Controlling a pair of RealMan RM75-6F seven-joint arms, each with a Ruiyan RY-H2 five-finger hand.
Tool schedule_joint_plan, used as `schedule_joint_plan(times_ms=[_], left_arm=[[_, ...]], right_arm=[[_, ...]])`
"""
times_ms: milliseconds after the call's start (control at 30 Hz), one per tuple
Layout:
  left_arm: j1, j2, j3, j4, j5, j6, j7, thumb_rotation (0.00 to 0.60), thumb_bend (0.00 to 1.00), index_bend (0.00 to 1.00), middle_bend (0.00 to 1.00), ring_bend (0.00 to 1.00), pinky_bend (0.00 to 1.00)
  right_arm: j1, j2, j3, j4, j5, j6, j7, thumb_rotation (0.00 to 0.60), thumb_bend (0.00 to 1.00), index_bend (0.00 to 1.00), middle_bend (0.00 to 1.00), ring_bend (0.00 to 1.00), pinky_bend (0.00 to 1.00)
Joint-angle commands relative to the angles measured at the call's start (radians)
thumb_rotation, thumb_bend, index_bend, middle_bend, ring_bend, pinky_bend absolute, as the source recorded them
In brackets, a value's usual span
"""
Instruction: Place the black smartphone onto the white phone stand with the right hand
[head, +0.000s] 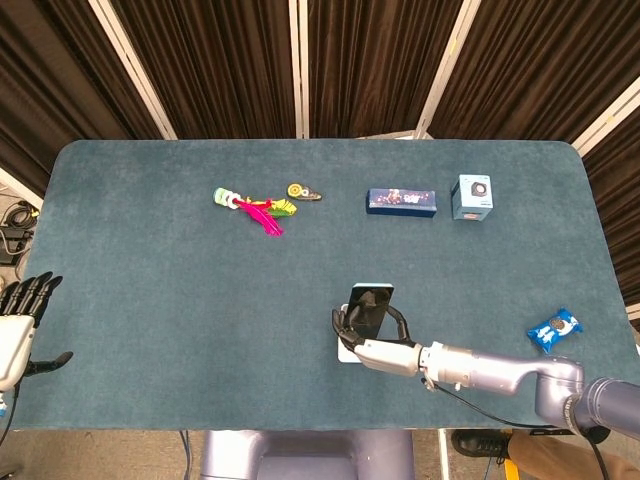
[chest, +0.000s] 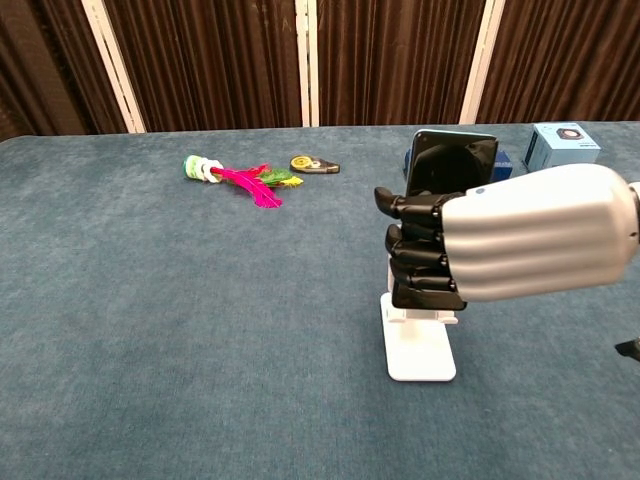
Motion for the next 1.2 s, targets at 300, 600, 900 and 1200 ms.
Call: schedule_joint_plan(times_ms=[300, 600, 900, 1200], left_arm=[[-0.001, 0.003, -0.001, 0.0, -0.001, -0.001, -0.006, 0.6, 0.0, 0.0, 0.0, 0.0, 0.0], [-0.001, 0.003, 0.0, 0.0, 0.001, 0.0, -0.006, 0.6, 0.0, 0.0, 0.0, 0.0, 0.0], [-0.002, 0.003, 0.001, -0.001, 0.0, -0.001, -0.004, 0.6, 0.0, 0.0, 0.0, 0.0, 0.0], [-0.002, 0.003, 0.002, -0.002, 0.001, -0.002, -0.005, 0.6, 0.0, 0.0, 0.0, 0.0, 0.0]], right_arm=[[-0.011, -0.011, 0.026, -0.04, 0.036, -0.086, -0.057, 0.6, 0.47, 0.59, 0.56, 0.4, 0.26], [-0.021, -0.014, 0.028, -0.043, 0.042, -0.093, -0.058, 0.6, 0.47, 0.59, 0.55, 0.39, 0.26], [-0.031, -0.023, 0.03, -0.036, 0.048, -0.085, -0.046, 0.6, 0.46, 0.53, 0.48, 0.35, 0.25], [-0.039, -0.029, 0.026, -0.026, 0.048, -0.067, -0.027, 0.6, 0.46, 0.35, 0.3, 0.21, 0.24]])
